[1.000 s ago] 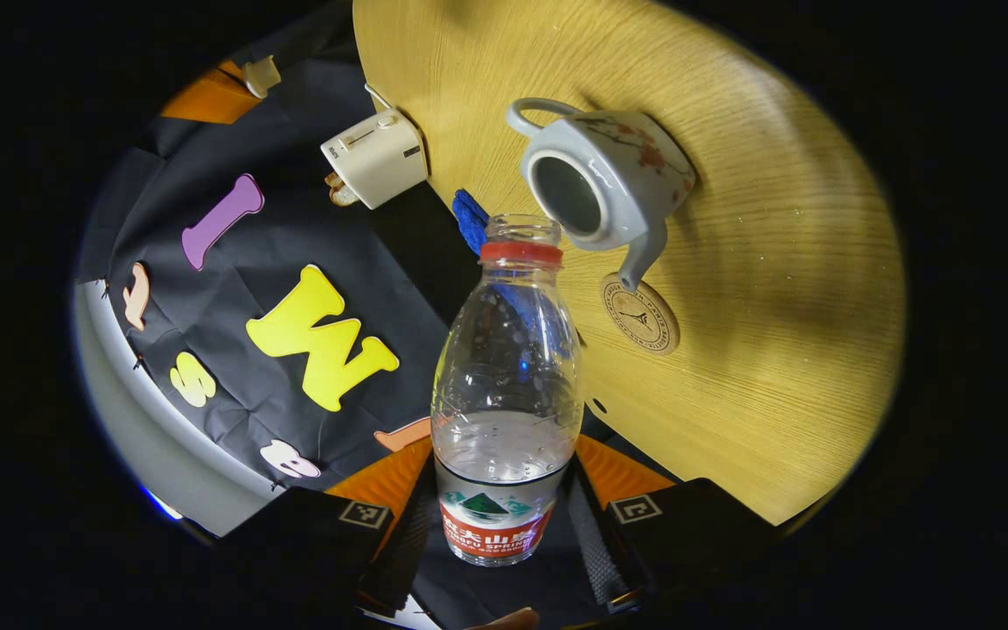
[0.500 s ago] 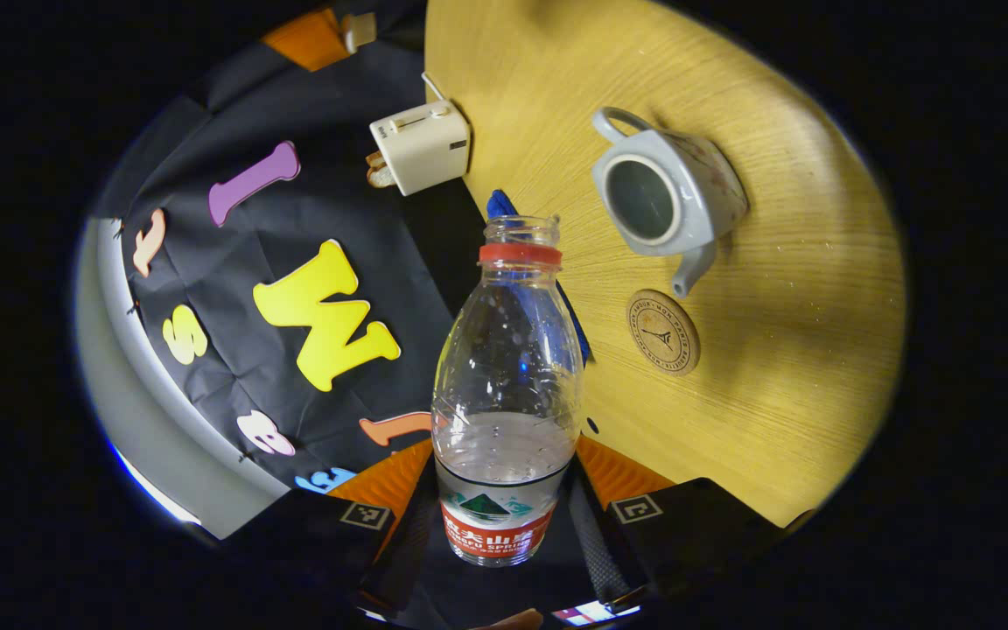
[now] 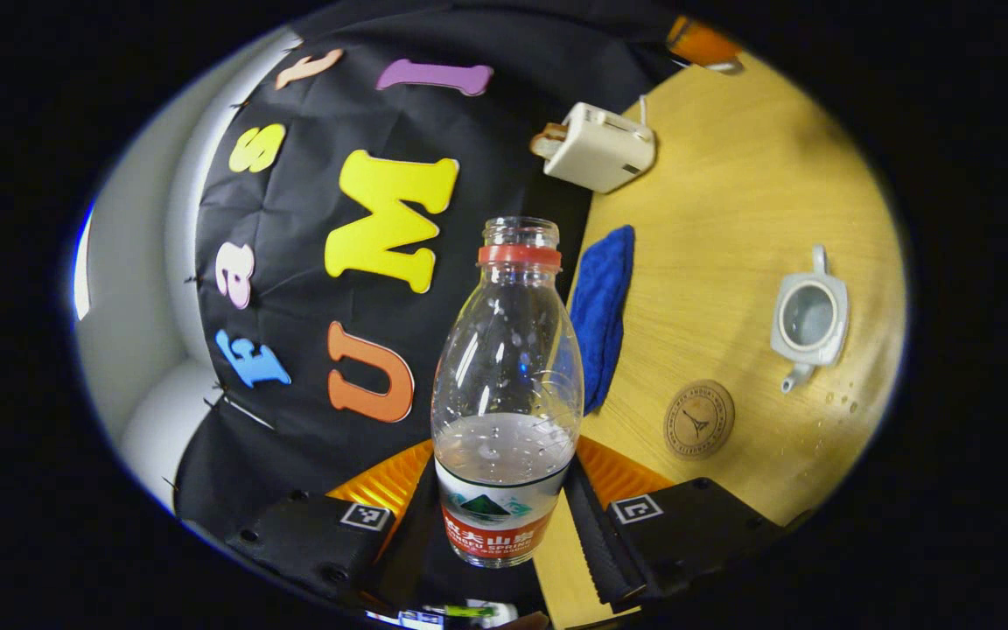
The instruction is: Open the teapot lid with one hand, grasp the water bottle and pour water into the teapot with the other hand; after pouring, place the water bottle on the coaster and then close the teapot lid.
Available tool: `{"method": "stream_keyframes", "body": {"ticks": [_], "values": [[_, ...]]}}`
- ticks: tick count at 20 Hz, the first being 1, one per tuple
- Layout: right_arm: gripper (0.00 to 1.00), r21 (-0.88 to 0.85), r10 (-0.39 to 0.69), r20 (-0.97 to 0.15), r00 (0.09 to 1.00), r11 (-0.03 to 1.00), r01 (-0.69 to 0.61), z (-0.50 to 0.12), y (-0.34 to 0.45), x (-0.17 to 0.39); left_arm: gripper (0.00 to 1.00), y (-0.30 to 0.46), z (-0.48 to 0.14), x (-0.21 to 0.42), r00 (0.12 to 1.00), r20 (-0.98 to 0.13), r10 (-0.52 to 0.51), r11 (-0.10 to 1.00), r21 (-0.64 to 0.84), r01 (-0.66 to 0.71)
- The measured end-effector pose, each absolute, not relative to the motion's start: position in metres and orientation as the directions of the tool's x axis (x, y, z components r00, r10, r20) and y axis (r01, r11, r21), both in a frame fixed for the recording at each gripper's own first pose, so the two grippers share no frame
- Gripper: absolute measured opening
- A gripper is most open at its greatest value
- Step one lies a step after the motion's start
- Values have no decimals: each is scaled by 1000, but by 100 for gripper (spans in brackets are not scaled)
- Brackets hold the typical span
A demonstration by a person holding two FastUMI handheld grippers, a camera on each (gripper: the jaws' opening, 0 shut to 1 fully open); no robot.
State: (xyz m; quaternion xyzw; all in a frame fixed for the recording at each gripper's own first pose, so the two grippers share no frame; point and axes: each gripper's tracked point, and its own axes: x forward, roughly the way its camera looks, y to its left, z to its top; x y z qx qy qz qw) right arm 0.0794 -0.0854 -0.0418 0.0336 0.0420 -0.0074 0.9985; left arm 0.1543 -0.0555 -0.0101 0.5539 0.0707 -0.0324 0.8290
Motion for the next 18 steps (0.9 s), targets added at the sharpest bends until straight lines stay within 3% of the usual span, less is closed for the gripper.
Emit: {"method": "stream_keyframes", "body": {"ticks": [6,10,13,18], "values": [[0,54,-8,-91,996,998,13,-46,-79,81,77,-67,-38,160,978,-207,-37,717,676,170],[0,36,-7,-97,995,999,11,-48,-75,83,77,-69,-67,173,977,-201,-72,838,519,169],[0,39,-13,-107,994,999,17,-53,-71,85,77,-68,-93,192,976,-196,-90,936,318,150],[0,14,1,-124,992,1000,1,-64,-61,88,78,-75,-111,206,969,-190,-161,985,29,169]]}}
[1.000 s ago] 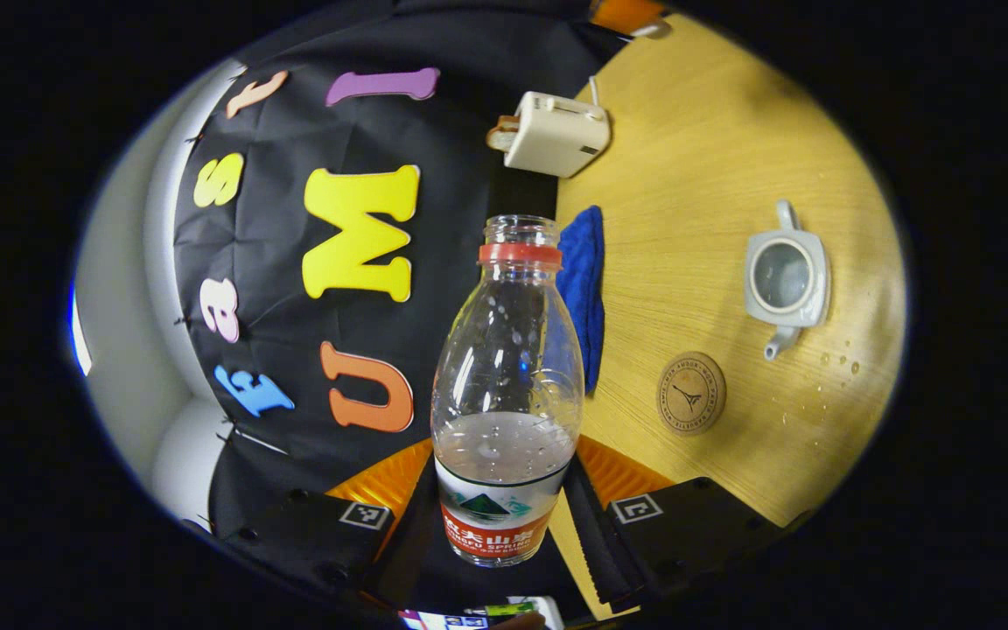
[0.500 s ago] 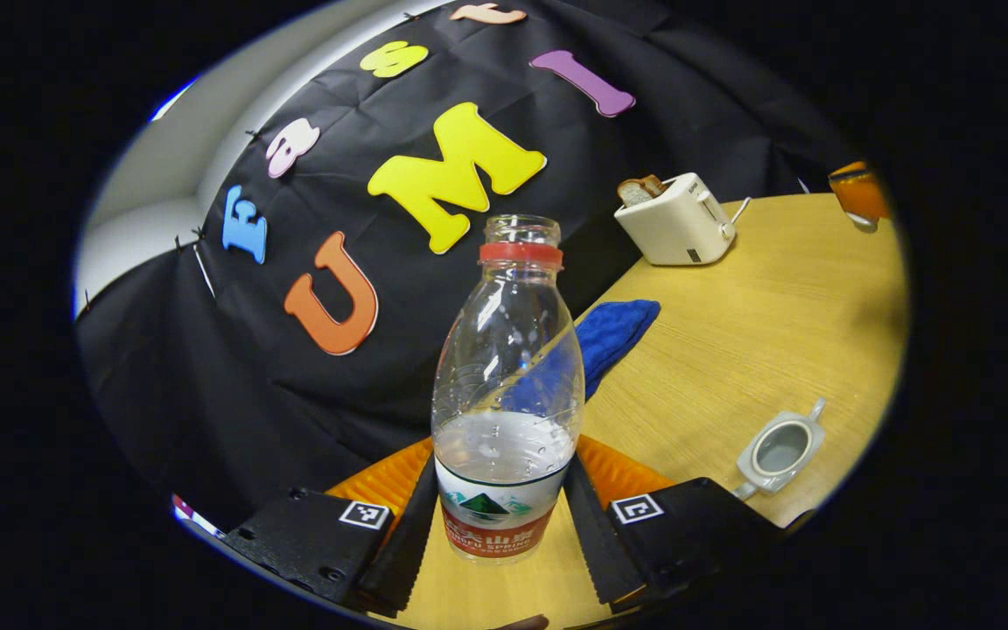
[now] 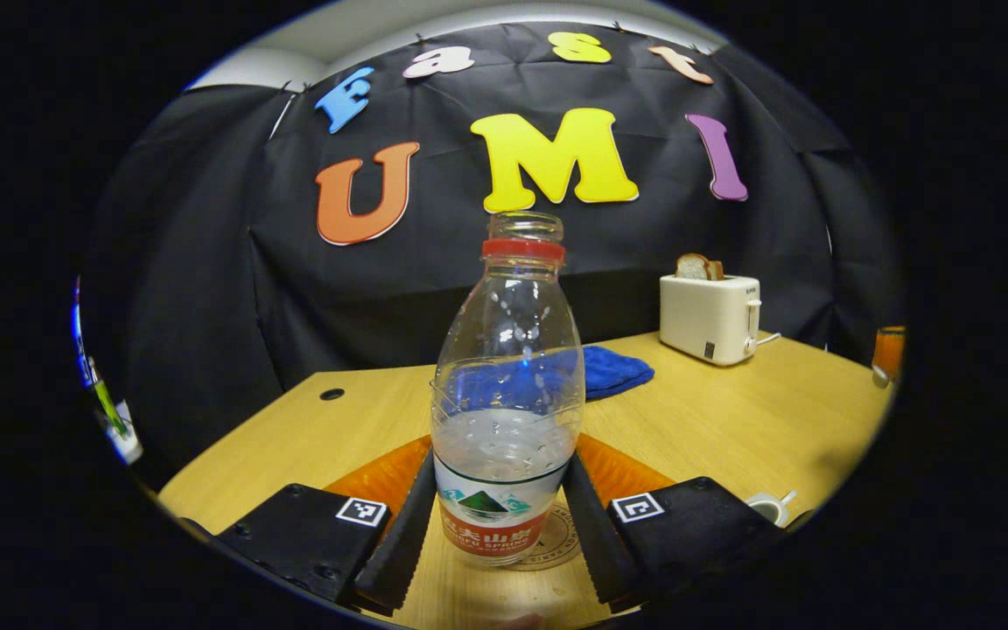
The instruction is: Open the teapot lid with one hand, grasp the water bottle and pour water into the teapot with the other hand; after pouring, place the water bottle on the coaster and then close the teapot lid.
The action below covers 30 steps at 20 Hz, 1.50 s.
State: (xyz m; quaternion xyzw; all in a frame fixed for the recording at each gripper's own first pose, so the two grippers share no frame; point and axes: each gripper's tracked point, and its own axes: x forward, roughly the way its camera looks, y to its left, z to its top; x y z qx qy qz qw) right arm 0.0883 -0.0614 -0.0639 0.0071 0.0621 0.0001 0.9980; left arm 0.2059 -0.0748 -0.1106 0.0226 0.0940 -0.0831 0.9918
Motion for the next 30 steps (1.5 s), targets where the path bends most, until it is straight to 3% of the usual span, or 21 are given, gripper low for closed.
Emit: {"method": "stream_keyframes", "body": {"ticks": [3,13,24,30], "values": [[0,14,2,-136,991,1000,0,-69,-61,92,79,-80,-114,209,963,-184,-198,980,-42,193],[0,6,3,-144,990,1000,-3,-73,-60,94,81,-90,-119,214,956,-181,-231,972,-85,219],[0,-11,1,-140,990,1000,-2,-73,-59,94,82,-89,-125,208,956,-180,-230,973,-45,226],[0,-2,20,-147,989,1000,-21,-75,-54,94,91,-95,-127,203,952,-172,-254,966,0,258]]}}
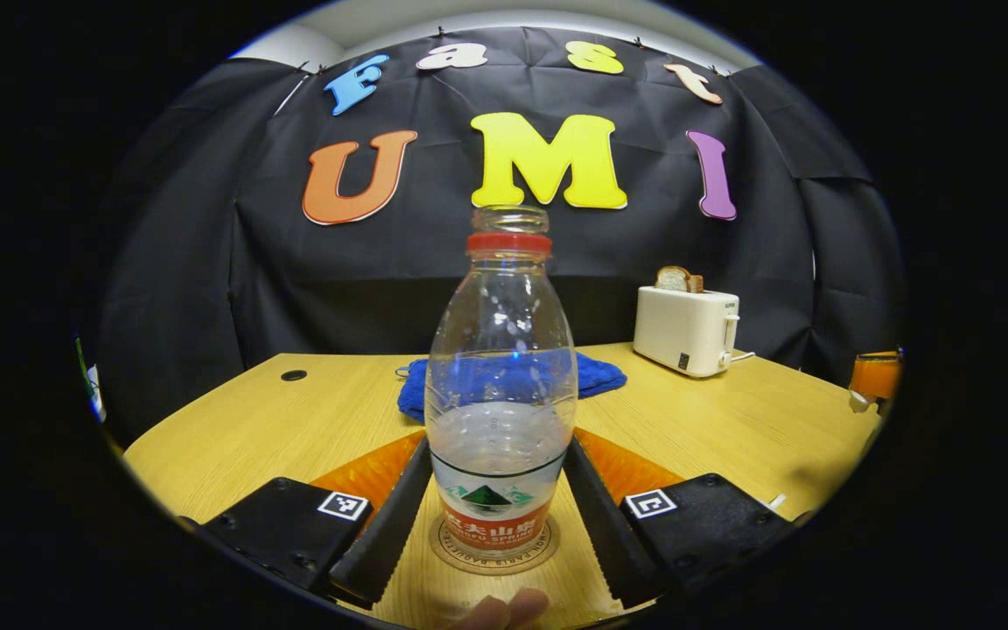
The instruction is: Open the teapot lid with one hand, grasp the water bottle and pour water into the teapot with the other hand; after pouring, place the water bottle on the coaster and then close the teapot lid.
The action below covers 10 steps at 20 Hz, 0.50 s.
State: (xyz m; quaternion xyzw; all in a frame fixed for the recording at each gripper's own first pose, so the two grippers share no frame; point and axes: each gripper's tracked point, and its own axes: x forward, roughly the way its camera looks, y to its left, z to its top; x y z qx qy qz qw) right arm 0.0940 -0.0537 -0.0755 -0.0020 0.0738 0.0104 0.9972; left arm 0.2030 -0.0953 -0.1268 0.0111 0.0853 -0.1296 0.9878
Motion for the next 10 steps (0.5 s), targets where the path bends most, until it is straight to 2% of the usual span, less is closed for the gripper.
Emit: {"method": "stream_keyframes", "body": {"ticks": [6,10], "values": [[0,-7,20,-142,990,1000,-21,-73,-54,93,94,-99,-125,193,947,-158,-281,959,-10,283],[0,-6,19,-144,989,1000,-20,-74,-54,93,94,-93,-127,189,953,-156,-261,964,17,267]]}}
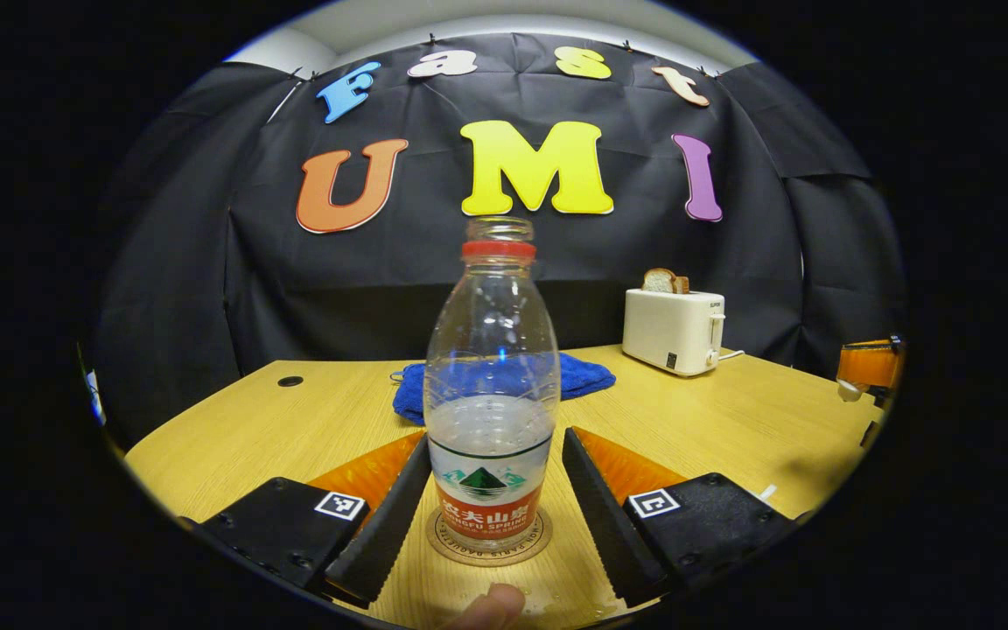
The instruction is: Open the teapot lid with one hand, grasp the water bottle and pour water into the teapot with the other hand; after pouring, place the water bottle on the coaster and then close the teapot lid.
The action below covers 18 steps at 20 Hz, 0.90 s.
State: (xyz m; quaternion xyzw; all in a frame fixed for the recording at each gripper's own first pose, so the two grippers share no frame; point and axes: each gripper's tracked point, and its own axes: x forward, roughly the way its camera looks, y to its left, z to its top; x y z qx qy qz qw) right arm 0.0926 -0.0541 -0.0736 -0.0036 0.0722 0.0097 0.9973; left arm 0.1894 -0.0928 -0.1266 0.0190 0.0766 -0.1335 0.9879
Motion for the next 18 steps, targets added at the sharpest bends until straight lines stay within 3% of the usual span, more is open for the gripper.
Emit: {"method": "stream_keyframes", "body": {"ticks": [9,15,18], "values": [[0,-30,24,-135,991,999,-29,-70,-43,88,94,-82,-124,173,956,-147,-255,966,7,258],[0,-39,11,-158,987,999,-17,-66,-36,79,94,-60,-103,143,968,-143,-206,978,-7,207],[0,-55,55,-167,984,996,-65,-62,-18,73,94,-40,-86,117,979,-124,-159,987,-8,159]]}}
